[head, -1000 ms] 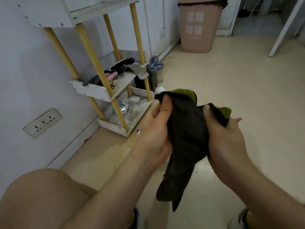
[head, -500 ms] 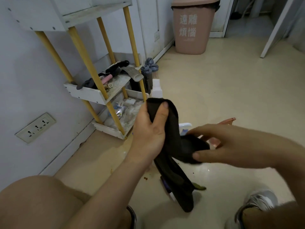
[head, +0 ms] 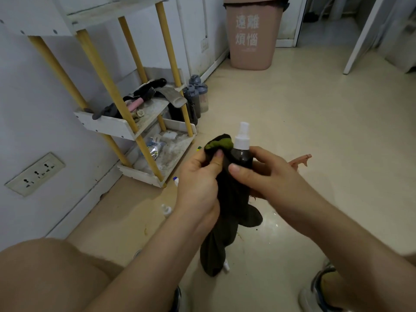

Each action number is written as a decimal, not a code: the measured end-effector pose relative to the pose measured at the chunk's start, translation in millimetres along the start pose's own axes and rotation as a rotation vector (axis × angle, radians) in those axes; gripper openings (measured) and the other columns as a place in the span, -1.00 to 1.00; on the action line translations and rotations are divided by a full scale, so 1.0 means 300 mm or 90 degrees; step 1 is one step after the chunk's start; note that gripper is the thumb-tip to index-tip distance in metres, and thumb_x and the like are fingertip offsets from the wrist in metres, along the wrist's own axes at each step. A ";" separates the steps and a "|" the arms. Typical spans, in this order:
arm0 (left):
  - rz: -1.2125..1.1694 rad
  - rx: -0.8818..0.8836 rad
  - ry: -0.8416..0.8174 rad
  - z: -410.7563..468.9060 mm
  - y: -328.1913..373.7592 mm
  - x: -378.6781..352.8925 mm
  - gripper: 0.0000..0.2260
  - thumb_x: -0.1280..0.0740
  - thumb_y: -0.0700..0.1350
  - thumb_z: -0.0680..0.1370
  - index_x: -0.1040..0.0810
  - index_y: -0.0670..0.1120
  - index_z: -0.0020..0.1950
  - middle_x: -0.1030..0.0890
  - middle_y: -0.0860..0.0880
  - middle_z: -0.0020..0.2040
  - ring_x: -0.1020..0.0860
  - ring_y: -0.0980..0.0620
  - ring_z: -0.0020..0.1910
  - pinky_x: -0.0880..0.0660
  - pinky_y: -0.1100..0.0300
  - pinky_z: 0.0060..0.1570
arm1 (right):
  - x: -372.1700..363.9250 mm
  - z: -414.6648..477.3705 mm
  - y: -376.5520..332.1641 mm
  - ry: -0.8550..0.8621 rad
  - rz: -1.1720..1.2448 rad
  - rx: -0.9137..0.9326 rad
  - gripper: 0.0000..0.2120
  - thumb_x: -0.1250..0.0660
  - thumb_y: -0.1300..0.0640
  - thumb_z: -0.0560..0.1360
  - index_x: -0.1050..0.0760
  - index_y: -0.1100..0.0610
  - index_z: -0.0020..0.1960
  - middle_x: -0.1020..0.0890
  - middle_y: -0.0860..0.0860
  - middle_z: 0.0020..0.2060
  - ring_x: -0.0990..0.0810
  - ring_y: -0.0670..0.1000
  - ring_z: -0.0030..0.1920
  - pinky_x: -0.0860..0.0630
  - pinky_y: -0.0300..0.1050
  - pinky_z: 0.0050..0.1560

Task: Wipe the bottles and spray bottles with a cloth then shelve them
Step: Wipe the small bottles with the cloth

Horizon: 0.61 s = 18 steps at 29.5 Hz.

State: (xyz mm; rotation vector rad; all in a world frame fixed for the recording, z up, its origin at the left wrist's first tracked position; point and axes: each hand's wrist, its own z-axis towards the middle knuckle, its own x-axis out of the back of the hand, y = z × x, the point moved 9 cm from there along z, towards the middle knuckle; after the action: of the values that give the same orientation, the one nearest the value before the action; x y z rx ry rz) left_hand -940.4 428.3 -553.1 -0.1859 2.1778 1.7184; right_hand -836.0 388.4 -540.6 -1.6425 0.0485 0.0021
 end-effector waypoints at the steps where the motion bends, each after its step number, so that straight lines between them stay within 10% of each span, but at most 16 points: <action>1: 0.049 -0.024 -0.005 -0.001 0.012 0.001 -0.81 -0.21 -0.17 0.65 -0.62 -0.14 0.07 -0.69 -0.15 -0.02 -0.67 -0.12 -0.02 -0.64 -0.03 -0.02 | 0.006 0.005 0.004 -0.011 0.026 -0.007 -0.59 -0.42 -0.04 0.36 -0.57 -0.02 0.20 -0.71 -0.05 -0.01 -0.67 -0.16 0.01 -0.58 -0.31 -0.08; 7: 0.532 -0.293 0.050 0.058 0.159 0.052 -0.81 -0.24 0.02 0.63 -0.55 -0.05 -0.07 -0.57 0.01 -0.21 -0.54 0.11 -0.20 -0.46 0.12 -0.21 | 0.152 0.017 -0.047 0.193 0.067 0.058 -0.86 -0.42 -0.01 0.47 -0.62 0.04 -0.19 -0.68 -0.02 -0.23 -0.65 -0.05 -0.14 -0.57 -0.14 -0.14; 14: 0.203 -0.016 0.190 0.086 0.054 0.153 -0.83 -0.21 -0.07 0.66 -0.48 0.06 -0.12 -0.60 -0.02 -0.07 -0.60 0.02 -0.03 -0.57 0.02 0.11 | 0.119 -0.038 -0.150 0.281 -0.160 0.178 -0.75 -0.29 0.01 0.58 -0.45 0.07 -0.24 -0.61 0.05 -0.38 -0.57 -0.08 -0.35 -0.52 -0.16 -0.23; 18: 0.166 -0.035 -0.017 -0.002 0.065 -0.002 -0.87 -0.25 -0.05 0.63 -0.60 0.04 0.02 -0.71 0.04 -0.14 -0.69 0.09 -0.11 -0.63 0.11 -0.09 | 0.097 -0.007 -0.109 0.263 -0.043 0.104 -0.77 -0.30 -0.06 0.55 -0.47 0.07 -0.18 -0.59 0.02 -0.36 -0.62 -0.07 -0.27 -0.59 -0.17 -0.15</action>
State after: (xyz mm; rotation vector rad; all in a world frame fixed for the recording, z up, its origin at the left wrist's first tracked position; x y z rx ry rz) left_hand -946.2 432.5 -535.0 0.1129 2.2162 1.9071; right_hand -805.9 387.6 -508.8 -1.4580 0.3011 -0.3842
